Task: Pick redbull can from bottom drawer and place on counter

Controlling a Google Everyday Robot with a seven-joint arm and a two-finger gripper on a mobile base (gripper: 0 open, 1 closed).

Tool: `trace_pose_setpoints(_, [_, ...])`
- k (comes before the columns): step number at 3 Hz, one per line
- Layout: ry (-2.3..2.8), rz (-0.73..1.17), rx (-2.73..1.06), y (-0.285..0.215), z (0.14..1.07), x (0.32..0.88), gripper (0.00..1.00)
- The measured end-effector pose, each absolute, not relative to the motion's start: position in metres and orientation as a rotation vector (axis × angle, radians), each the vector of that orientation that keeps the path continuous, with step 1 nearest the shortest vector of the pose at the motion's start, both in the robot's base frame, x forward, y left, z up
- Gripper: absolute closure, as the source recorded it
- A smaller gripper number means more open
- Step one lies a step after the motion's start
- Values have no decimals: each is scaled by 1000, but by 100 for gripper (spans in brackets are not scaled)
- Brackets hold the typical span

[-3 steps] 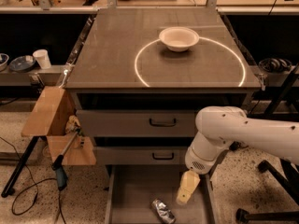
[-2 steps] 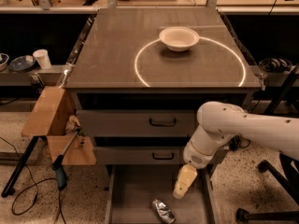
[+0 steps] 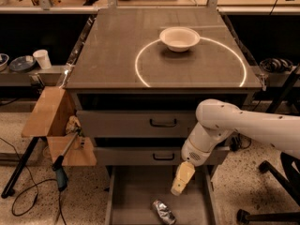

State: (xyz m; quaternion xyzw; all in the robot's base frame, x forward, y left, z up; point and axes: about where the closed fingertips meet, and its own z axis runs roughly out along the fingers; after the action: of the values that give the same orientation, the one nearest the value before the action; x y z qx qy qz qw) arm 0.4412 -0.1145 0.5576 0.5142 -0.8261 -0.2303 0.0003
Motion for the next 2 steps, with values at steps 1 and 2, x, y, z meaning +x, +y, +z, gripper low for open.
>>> trace_pose_setpoints(1, [-2610,-713,1603,-116,556,440,0])
trace_pose_setpoints(2, [-2657,-675,1570,-118,548,436,0])
